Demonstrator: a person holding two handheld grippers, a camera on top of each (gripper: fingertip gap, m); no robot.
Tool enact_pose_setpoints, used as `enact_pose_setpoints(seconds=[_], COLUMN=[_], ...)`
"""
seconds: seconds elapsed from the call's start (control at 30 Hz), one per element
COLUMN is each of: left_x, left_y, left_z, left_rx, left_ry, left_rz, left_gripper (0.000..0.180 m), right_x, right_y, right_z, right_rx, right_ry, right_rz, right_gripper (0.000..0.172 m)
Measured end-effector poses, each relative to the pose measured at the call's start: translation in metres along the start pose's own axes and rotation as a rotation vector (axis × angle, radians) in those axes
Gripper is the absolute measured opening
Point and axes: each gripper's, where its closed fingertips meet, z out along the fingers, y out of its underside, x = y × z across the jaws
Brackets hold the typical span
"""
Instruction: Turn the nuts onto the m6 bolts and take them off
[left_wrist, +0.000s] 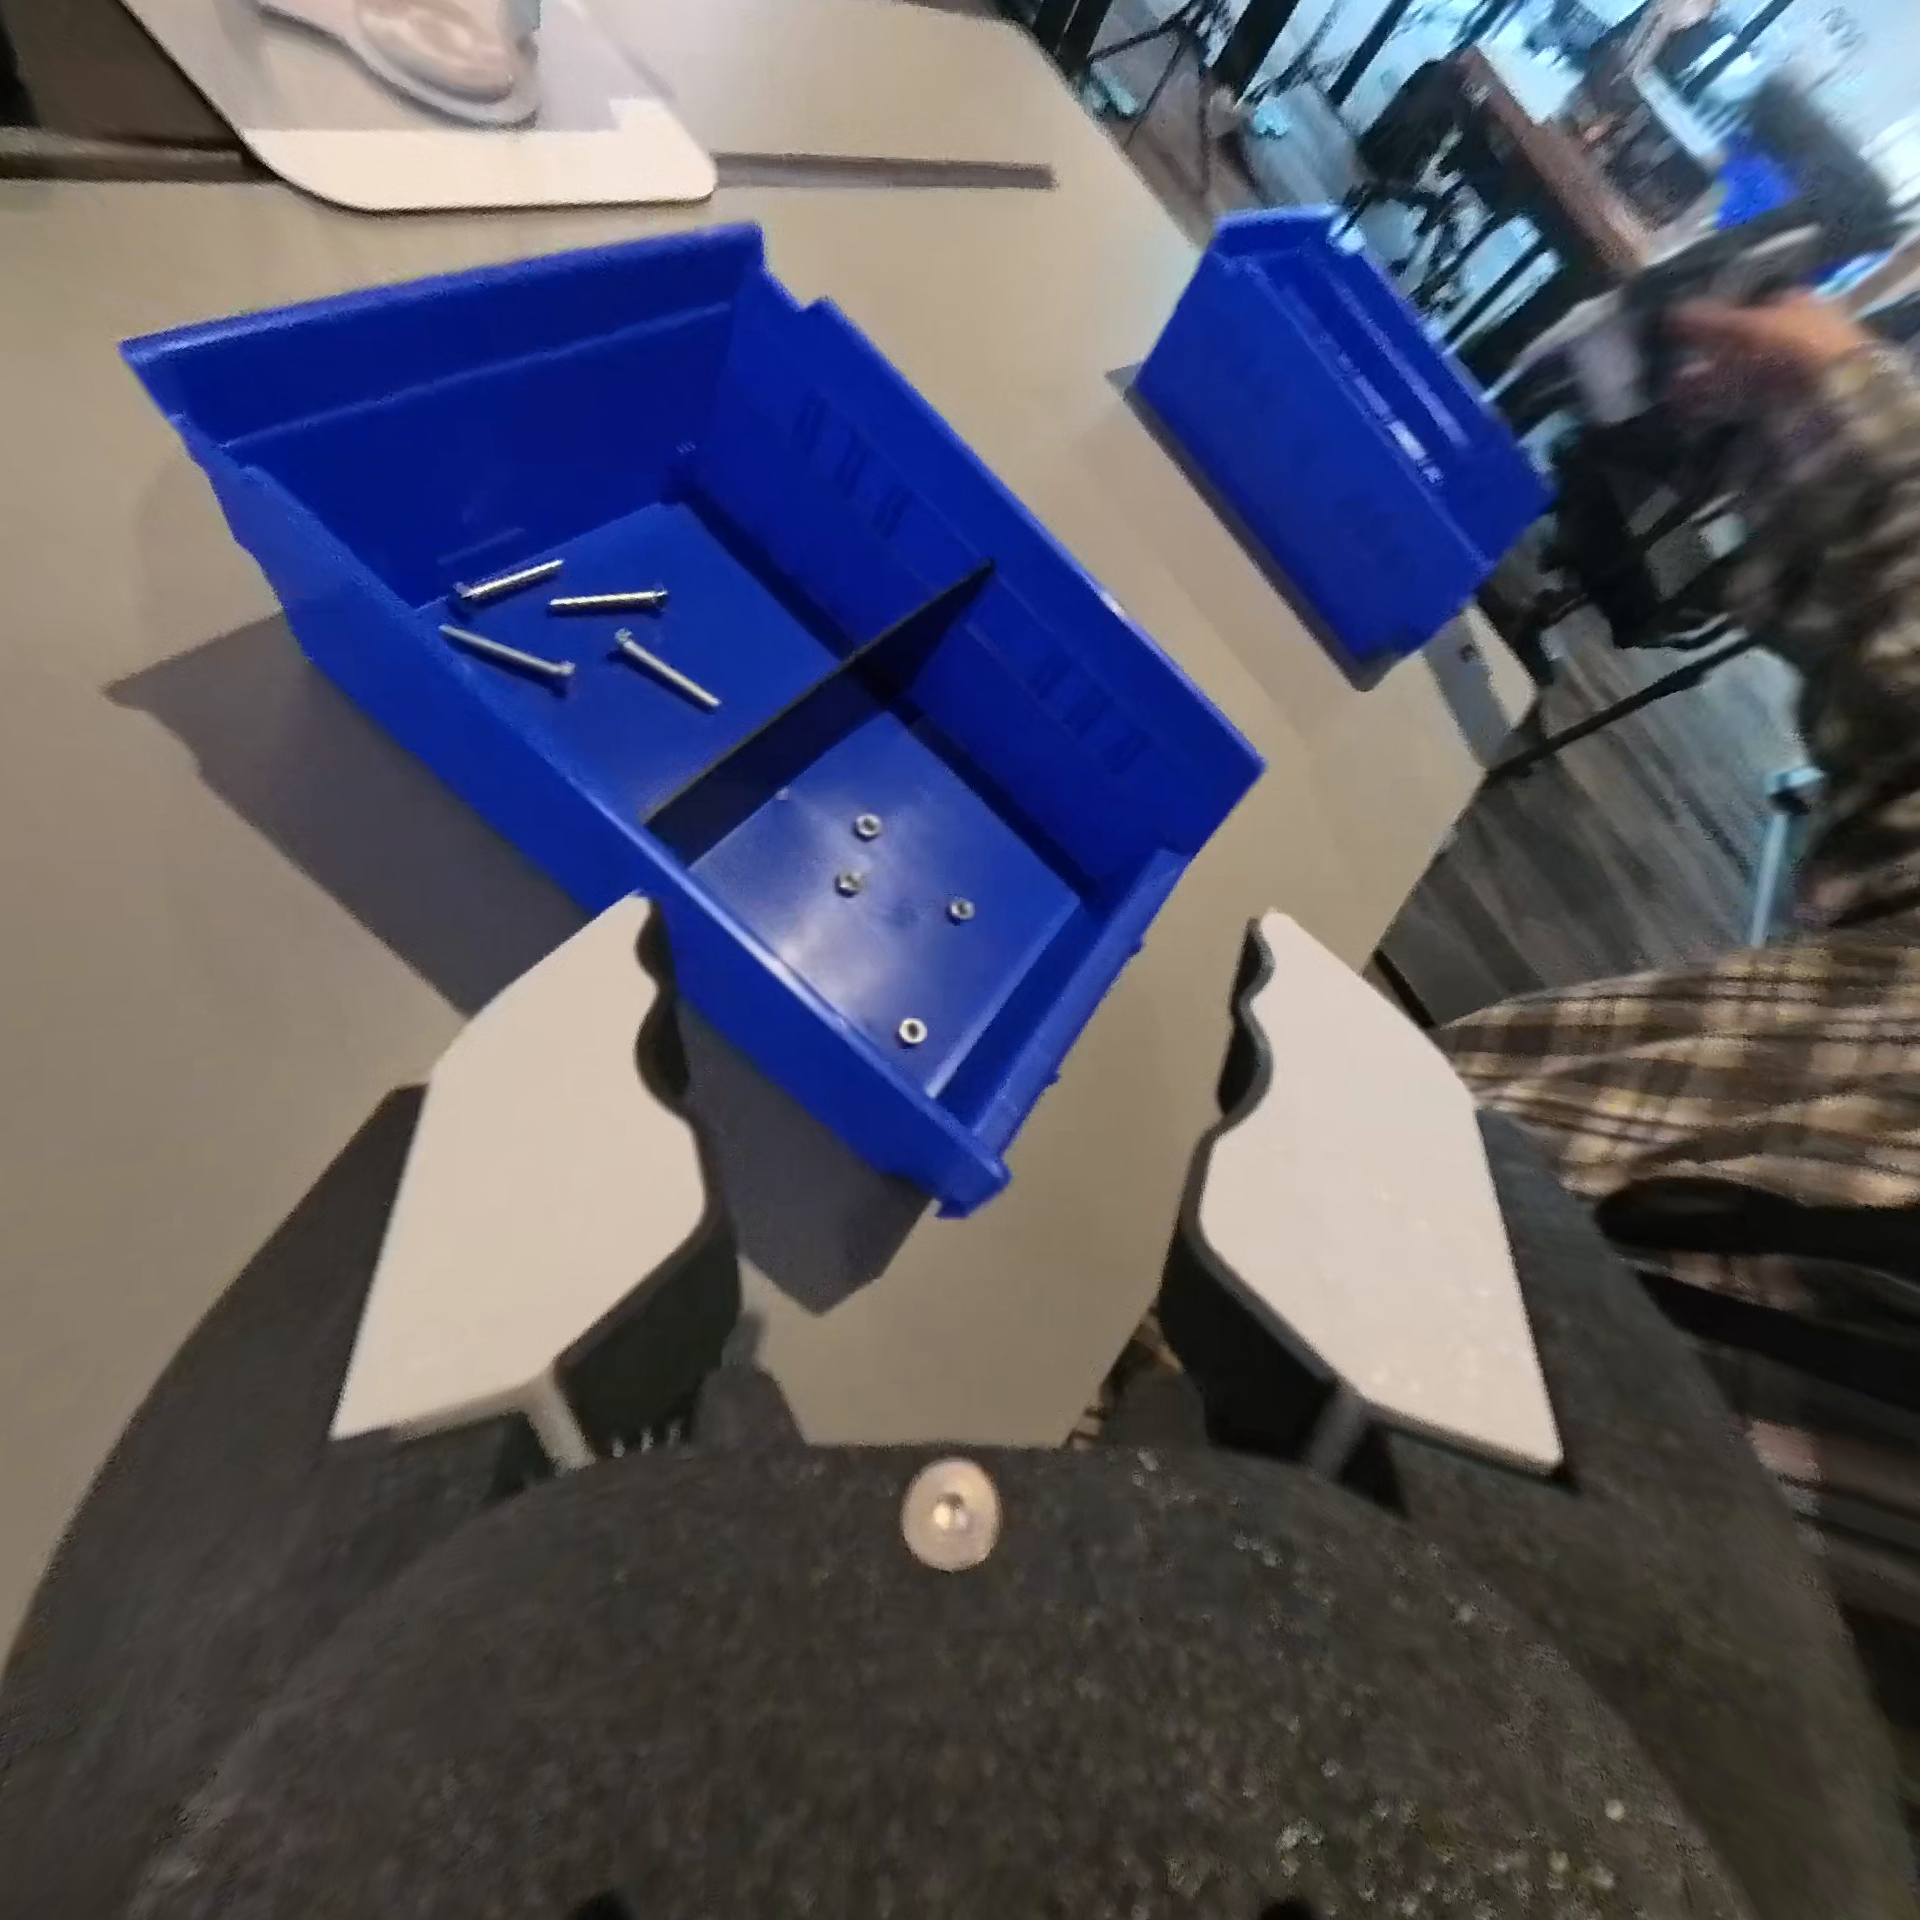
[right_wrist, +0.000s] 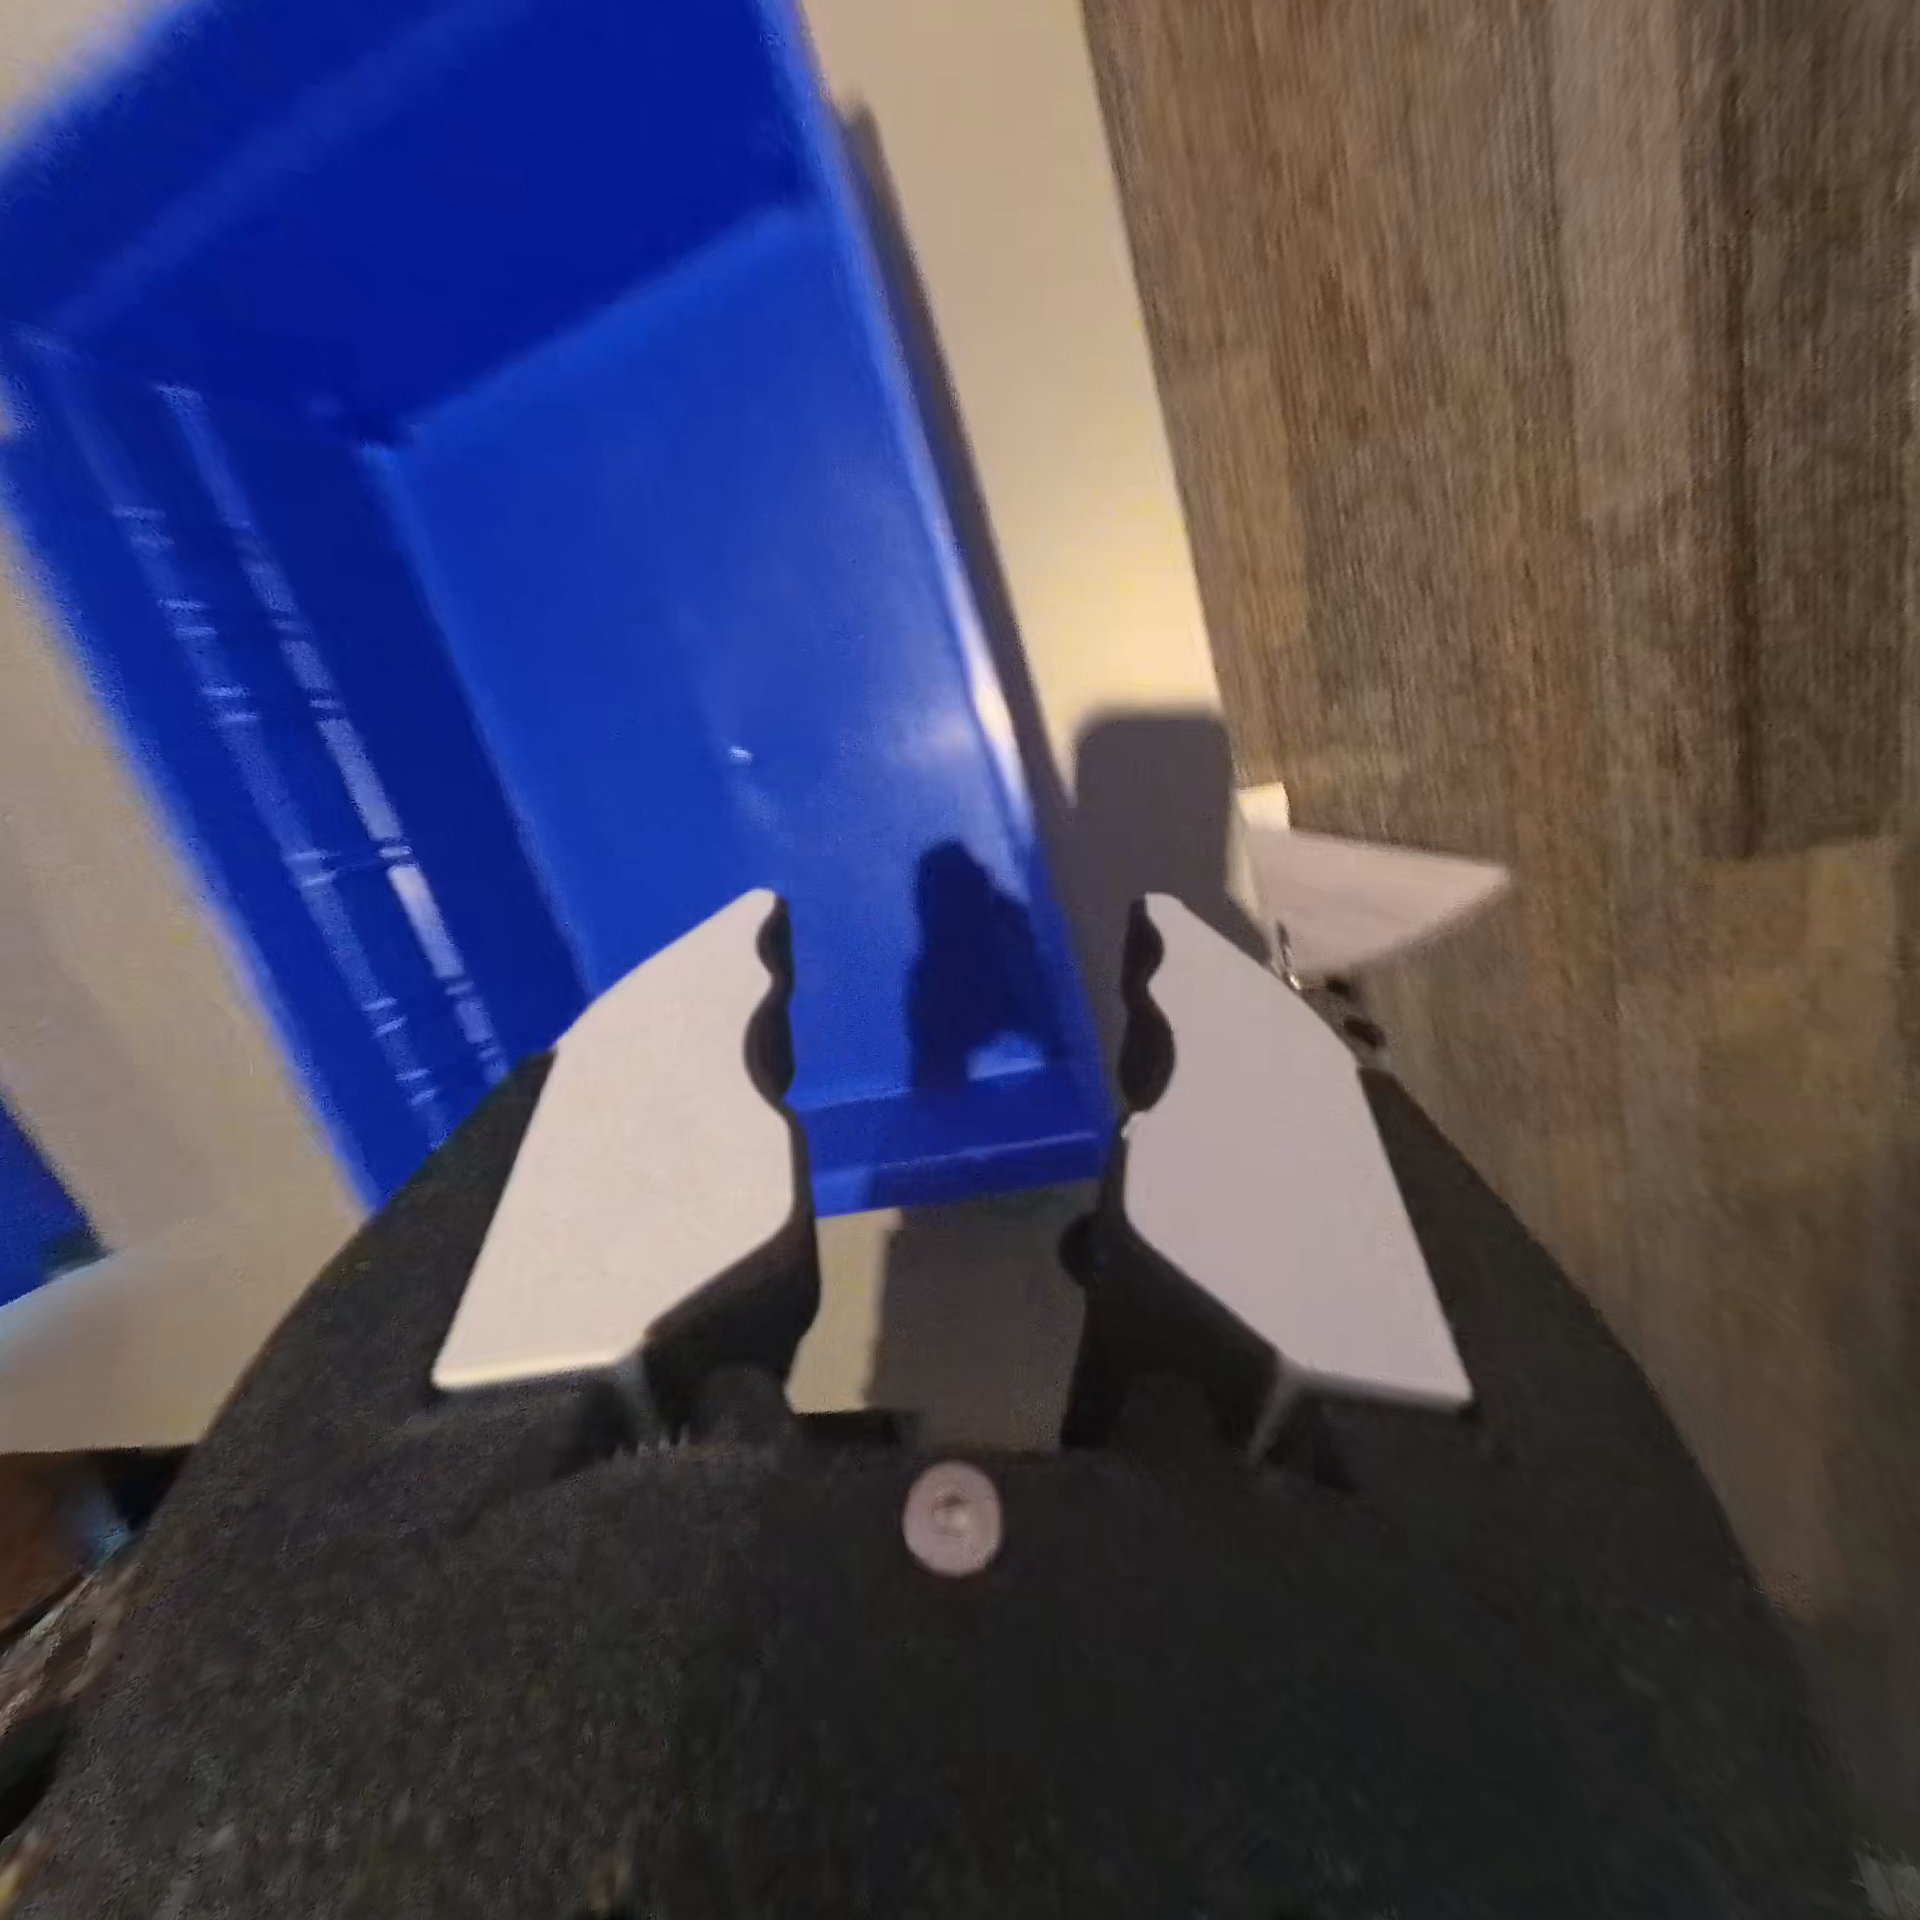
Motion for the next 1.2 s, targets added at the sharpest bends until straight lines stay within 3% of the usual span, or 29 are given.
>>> enact_pose_setpoints(seconds=[0.1, 0.2, 0.43, 0.63, 0.7, 0.97, 1.2], left_x=[-0.021, -0.038, -0.065, -0.08, -0.073, -0.111, -0.156], left_y=[-0.005, -0.007, 0.03, 0.073, 0.078, 0.079, 0.09], left_z=[0.018, 0.035, 0.067, 0.082, 0.09, 0.061, 0.003], left_rx=[-0.091, -0.19, -0.476, -0.653, -0.663, -0.756, -0.731], left_ry=[-0.119, -0.206, -0.286, -0.288, -0.212, -0.401, -0.53], left_rz=[-0.018, -0.082, -0.295, -0.345, -0.402, -0.304, -0.348], left_gripper=[0.117, 0.123, 0.122, 0.078, 0.041, 0.009, 0.005], right_x=[-0.039, -0.08, -0.127, -0.136, -0.136, -0.135, -0.133], right_y=[0.012, 0.048, 0.129, 0.15, 0.15, 0.148, 0.148], right_z=[-0.049, -0.081, -0.076, -0.068, -0.069, -0.073, -0.064], right_rx=[0.192, 0.306, 0.262, 0.254, 0.272, 0.34, 0.316], right_ry=[-0.108, -0.186, -0.293, -0.374, -0.383, -0.392, -0.429], right_rz=[-0.102, -0.234, -0.427, -0.457, -0.463, -0.48, -0.448], right_gripper=[0.06, 0.06, 0.055, 0.047, 0.043, 0.034, 0.03])
